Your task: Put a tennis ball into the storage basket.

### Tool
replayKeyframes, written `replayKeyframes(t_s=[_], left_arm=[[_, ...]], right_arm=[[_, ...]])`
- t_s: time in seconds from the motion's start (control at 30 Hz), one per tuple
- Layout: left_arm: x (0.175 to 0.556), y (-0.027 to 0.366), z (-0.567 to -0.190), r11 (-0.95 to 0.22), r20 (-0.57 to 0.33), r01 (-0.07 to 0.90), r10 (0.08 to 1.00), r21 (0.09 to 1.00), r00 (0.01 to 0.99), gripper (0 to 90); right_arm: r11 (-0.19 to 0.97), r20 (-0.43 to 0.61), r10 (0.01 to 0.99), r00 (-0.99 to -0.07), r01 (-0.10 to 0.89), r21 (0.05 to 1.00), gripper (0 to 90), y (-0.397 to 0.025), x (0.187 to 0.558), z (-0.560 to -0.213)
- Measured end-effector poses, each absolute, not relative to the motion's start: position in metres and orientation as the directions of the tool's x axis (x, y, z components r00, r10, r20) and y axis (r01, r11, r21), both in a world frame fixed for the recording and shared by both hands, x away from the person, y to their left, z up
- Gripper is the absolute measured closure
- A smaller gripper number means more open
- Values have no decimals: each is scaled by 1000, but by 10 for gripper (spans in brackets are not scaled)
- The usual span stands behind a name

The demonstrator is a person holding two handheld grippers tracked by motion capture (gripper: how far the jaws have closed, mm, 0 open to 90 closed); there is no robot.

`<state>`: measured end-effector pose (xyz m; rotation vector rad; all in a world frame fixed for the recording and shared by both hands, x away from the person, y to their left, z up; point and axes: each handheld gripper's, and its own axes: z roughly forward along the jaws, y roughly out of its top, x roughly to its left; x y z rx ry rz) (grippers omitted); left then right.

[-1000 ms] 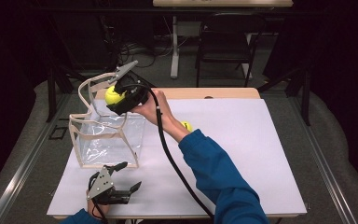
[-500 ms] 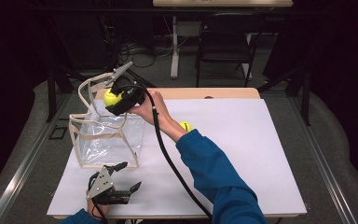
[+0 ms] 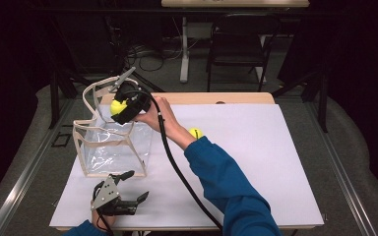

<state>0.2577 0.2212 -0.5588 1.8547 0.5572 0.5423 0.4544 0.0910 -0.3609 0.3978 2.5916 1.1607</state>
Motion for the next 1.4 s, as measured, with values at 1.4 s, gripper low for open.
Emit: replayKeyframes(t_s=[1.4], left_arm=[[255,219,-558,-339,129,110,609,934,783,160]], right_arm=[[546,-84,446,-891,197,814,0,-54,431,-392]])
